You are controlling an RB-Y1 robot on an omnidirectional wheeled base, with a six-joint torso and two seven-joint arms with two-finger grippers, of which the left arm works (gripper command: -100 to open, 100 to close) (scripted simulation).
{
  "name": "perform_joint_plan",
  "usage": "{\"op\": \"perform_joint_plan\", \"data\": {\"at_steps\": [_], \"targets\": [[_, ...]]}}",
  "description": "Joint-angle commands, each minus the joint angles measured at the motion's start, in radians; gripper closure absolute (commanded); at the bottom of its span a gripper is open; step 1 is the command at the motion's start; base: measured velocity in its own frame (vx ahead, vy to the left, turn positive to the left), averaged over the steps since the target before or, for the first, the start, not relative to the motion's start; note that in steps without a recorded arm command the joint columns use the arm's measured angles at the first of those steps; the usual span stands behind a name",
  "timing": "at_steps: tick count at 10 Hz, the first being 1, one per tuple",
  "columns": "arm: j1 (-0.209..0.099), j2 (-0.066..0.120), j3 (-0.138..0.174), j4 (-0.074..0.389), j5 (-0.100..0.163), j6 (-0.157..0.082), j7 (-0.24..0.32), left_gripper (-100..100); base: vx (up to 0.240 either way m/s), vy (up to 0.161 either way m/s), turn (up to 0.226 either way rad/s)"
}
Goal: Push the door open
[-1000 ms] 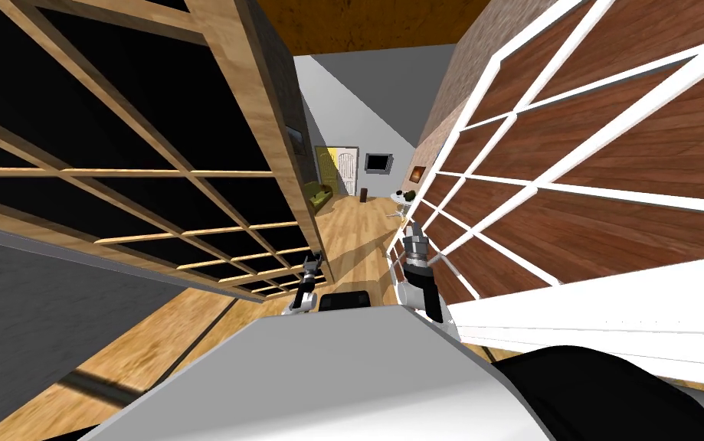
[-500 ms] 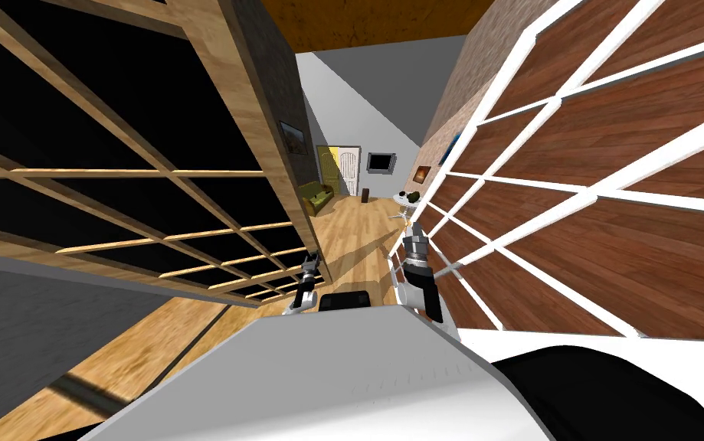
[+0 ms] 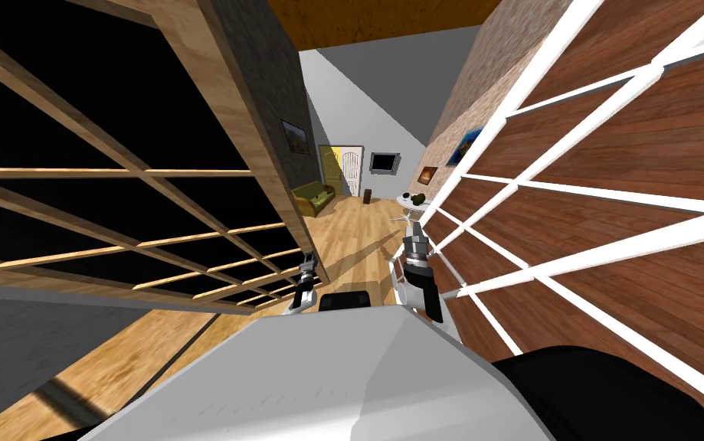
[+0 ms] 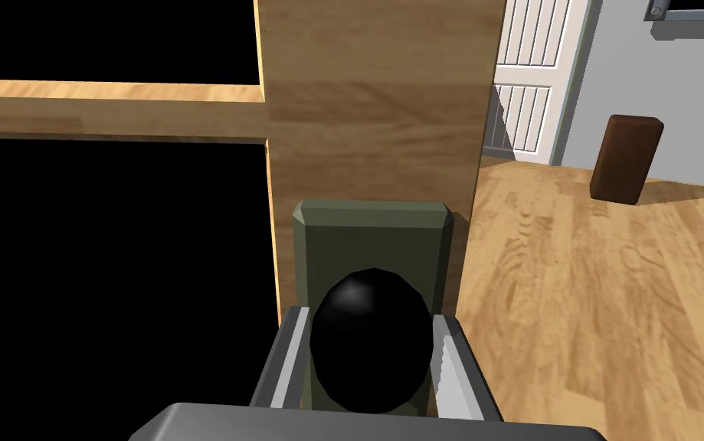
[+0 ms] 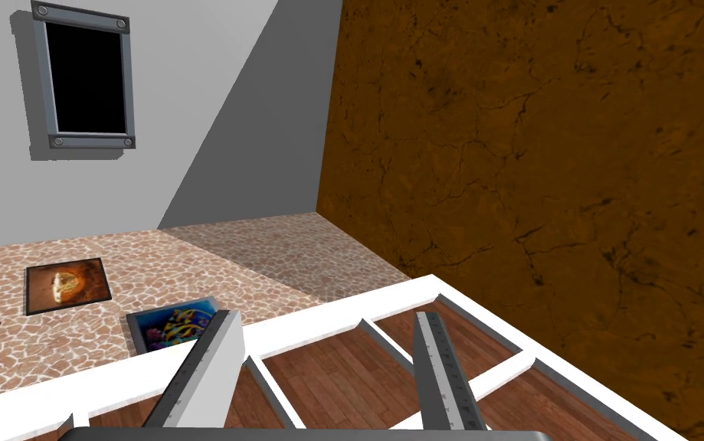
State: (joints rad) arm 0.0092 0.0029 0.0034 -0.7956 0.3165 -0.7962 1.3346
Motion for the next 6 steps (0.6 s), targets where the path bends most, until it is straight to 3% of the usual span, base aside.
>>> {"op": "perform_joint_plan", "data": {"at_steps": [1, 3, 4, 6], "targets": [[-0.011, -0.003, 0.021, 0.007, 0.011, -0.013, -0.001, 100, 0.191, -0.044, 0.058], [-0.009, -0.007, 0.020, 0.013, 0.011, -0.009, -0.002, 100, 0.135, -0.037, 0.037], [-0.012, 0.011, 0.036, 0.013, 0.020, -0.012, -0.005, 100, 0.128, -0.027, 0.023], [-0.012, 0.024, 0.052, 0.013, 0.029, -0.013, -0.009, 100, 0.172, -0.034, 0.045]]}}
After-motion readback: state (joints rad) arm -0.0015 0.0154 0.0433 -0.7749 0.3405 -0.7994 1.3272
